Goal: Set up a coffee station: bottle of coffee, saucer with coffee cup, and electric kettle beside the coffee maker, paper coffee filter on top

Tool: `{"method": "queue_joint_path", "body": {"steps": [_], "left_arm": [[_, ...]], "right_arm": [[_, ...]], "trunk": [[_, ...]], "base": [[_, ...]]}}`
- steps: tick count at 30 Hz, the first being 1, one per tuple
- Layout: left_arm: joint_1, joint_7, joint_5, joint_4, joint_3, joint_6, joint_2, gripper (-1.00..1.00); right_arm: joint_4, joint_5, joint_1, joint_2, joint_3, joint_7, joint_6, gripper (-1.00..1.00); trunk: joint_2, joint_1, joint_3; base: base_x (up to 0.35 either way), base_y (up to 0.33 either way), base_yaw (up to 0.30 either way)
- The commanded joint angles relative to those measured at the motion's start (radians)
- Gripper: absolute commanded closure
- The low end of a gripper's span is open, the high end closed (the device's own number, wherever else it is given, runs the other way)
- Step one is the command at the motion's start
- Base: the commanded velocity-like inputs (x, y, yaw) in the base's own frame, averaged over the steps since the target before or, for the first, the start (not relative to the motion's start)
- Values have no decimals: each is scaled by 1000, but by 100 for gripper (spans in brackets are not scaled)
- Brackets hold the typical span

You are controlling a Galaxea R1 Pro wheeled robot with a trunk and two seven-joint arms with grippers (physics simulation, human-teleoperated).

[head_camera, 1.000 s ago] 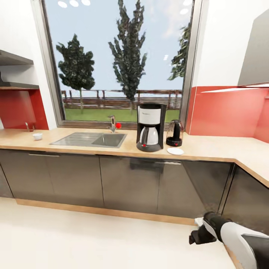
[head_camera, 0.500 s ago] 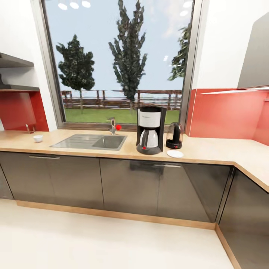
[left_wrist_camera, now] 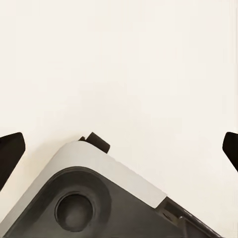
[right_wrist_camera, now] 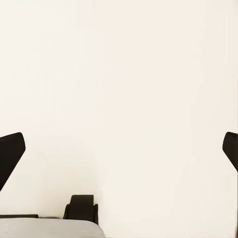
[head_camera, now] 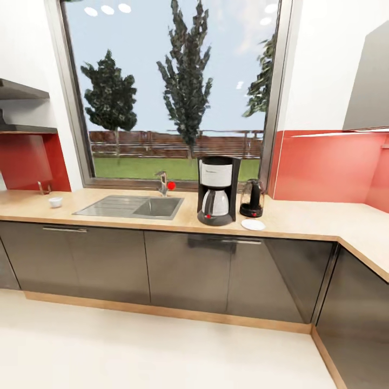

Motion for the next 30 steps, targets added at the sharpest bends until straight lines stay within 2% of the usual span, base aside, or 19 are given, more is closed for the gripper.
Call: {"method": "queue_joint_path", "body": {"steps": [1, 3, 9, 12, 16, 19, 22, 27, 28, 30], "left_arm": [[0, 0, 7, -3, -9, -4, -1, -100], [1, 1, 4, -9, -7, -6, -3, -100], [0, -19, -12, -29, -10, -8, -36, -100], [1, -22, -13, -31, -11, -14, -39, -100], [0, -25, -27, -25, -20, -9, -38, -100], [0, -24, -44, -22, -37, -8, -39, -100], [0, -17, -61, -18, -52, -9, -39, -100], [0, -14, -89, -14, -53, -12, -39, -100], [0, -14, -137, -12, -55, -20, -40, -100], [0, -14, -140, -12, -57, -21, -41, -100]], "right_arm": [[3, 10, 2, -6, 0, -1, -11, -100], [3, -1, 7, -17, 11, 1, -22, -100], [6, 7, 22, -51, 39, 1, -56, -100], [8, 8, 23, -66, 39, 1, -73, -100], [9, 6, 24, -69, 39, -1, -95, -100], [10, 6, 27, -67, 39, -2, -112, -100], [9, 7, 36, -54, 39, 2, -129, -100], [9, 6, 39, -47, 39, 0, -132, -100], [8, 2, 39, -35, 37, -6, -33, -100], [6, 1, 39, -25, 37, -10, -2, -100]], "trunk": [[-1, 0, -1], [-1, 0, -1], [-1, 0, -1], [6, -4, 2], [34, -19, 15], [55, -31, 24], [76, -42, 34], [111, -61, 49], [118, -65, 52], [132, -73, 59]], "base": [[0, 0, 0], [0, 0, 0], [0, 0, 0], [0, 0, 0], [0, 0, 0], [0, 0, 0], [0, 0, 0], [0, 0, 0], [0, 0, 0], [0, 0, 0]]}}
